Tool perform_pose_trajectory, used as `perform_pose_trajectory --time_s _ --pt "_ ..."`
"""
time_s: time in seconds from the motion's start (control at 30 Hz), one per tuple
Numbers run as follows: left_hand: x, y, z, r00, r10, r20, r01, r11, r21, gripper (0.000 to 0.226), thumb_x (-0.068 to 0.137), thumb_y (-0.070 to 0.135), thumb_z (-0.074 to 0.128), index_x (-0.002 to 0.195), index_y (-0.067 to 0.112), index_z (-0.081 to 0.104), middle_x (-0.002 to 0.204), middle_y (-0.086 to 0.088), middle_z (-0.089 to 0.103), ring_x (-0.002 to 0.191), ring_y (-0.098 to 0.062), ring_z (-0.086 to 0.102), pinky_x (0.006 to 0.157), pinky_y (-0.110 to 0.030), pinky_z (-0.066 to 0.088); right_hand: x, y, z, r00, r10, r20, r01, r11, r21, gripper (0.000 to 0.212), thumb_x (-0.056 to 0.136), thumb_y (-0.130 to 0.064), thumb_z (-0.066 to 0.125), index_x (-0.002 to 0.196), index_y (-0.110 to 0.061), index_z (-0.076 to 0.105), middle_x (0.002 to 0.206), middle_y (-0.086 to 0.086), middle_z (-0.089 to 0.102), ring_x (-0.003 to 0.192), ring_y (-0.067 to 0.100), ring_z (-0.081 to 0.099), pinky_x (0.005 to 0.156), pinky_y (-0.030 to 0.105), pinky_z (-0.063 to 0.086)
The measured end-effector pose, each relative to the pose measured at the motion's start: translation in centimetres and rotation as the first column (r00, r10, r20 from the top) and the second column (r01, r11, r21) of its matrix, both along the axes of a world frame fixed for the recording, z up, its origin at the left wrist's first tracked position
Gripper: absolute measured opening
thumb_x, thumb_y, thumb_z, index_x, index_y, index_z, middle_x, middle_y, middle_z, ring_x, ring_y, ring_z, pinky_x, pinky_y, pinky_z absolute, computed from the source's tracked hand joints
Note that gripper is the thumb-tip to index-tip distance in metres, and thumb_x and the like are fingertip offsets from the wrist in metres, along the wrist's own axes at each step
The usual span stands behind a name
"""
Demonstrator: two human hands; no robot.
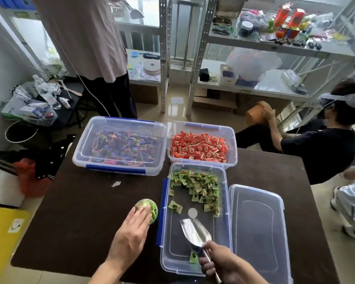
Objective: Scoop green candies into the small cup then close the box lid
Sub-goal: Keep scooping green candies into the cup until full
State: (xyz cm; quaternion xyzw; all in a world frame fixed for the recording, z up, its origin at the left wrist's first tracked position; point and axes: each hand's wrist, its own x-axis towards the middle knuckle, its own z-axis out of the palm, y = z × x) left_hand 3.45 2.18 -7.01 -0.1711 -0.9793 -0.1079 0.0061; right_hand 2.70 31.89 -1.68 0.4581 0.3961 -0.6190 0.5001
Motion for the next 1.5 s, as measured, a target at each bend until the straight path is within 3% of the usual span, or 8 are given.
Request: perform_pose_trajectory --time_s 0.13,0.27,0.53,0.67,0.83,0.93,1.17,1.5 --pt "-2.1 0.5 0.9 0.982 -0.03 0.187 0.082 0.957 -0.278 0.055 0.093 0.018 0.038 0.143 0.0 0.055 0.152 -0.016 0.054 0.143 -0.026 0.051 0.131 -0.043 0.002 -0.6 -0.7 -1.3 0.91 -0.409 0.067 0.414 0.907 -0.077 0.013 0.09 -0.012 0.044 0.077 -0.009 0.044 0.059 0.002 0.033 0.037 0.01 0.031 0.031 0.018 0.027" --pt "-4.8 1.4 3.0 0.88 -0.075 0.469 0.303 0.849 -0.433 0.056 0.109 0.021 0.029 0.161 0.003 0.02 0.171 -0.016 0.014 0.16 -0.025 0.013 0.131 -0.04 0.001 -2.3 -0.3 -4.2 0.801 -0.598 0.034 0.598 0.802 0.001 0.031 0.104 -0.022 0.036 0.074 -0.015 0.039 0.057 0.001 0.035 0.034 0.01 0.033 0.028 0.02 0.031" --pt "-7.3 1.8 2.8 0.771 -0.066 0.633 0.424 0.795 -0.433 0.056 0.111 0.031 0.031 0.157 -0.001 0.03 0.17 -0.024 0.013 0.16 -0.031 0.012 0.13 -0.043 0.01 -6.0 0.2 -8.8 0.9 -0.354 -0.255 0.411 0.884 0.223 0.03 0.108 -0.029 0.04 0.09 -0.008 0.051 0.06 0.004 0.049 0.04 0.012 0.04 0.036 0.022 0.033" --pt "-6.6 1.9 3.4 0.839 -0.082 0.537 0.357 0.829 -0.431 0.058 0.11 0.036 0.034 0.157 0.003 0.035 0.168 -0.017 0.027 0.157 -0.028 0.022 0.13 -0.042 0.012 -7.6 0.4 -9.8 0.942 -0.101 -0.32 0.237 0.875 0.422 0.027 0.106 -0.027 0.043 0.096 -0.005 0.055 0.067 0.007 0.056 0.048 0.014 0.047 0.044 0.024 0.036" --pt "-4.2 1.2 2.8 0.976 -0.016 0.215 0.033 0.996 -0.077 0.031 0.084 0.032 0.076 0.111 0.018 0.074 0.114 0.003 0.071 0.112 -0.016 0.067 0.119 -0.033 0.038 -7.1 0.1 -9.7 0.934 -0.18 -0.31 0.294 0.881 0.371 0.024 0.102 -0.021 0.045 0.084 -0.009 0.057 0.059 0.004 0.055 0.046 0.014 0.045 0.043 0.025 0.034" --pt "-3.1 1.3 3.1 0.983 0.099 0.153 -0.121 0.983 0.139 0.056 0.071 0.023 0.092 0.122 0.015 0.069 0.127 -0.002 0.066 0.122 -0.021 0.063 0.107 -0.037 0.05 -5.6 0.2 -9.6 0.932 -0.162 -0.324 0.283 0.883 0.375 0.021 0.098 -0.019 0.048 0.083 -0.008 0.057 0.057 0.004 0.056 0.045 0.014 0.046 0.045 0.026 0.035" --pt "-1.8 0.0 1.3 0.832 0.298 0.467 -0.485 0.801 0.352 0.104 0.075 0.034 0.09 0.157 0.03 0.027 0.153 0.008 0.039 0.14 -0.01 0.043 0.117 -0.03 0.038 -3.2 0.7 -9.1 0.926 -0.143 -0.348 0.271 0.896 0.352 0.018 0.099 -0.019 0.049 0.092 -0.005 0.058 0.061 0.006 0.06 0.046 0.013 0.049 0.045 0.026 0.038" --pt "-2.9 0.1 0.0 0.793 0.305 0.527 -0.569 0.679 0.465 0.09 0.065 0.03 0.097 0.136 0.033 0.042 0.131 0.011 0.057 0.122 -0.008 0.056 0.095 0.002 0.033 -4.2 1.3 -5.0 0.836 0.111 -0.538 0.139 0.905 0.402 0.015 0.094 -0.001 0.041 0.084 -0.007 0.051 0.062 0.008 0.053 0.046 0.015 0.042 0.046 0.026 0.032"
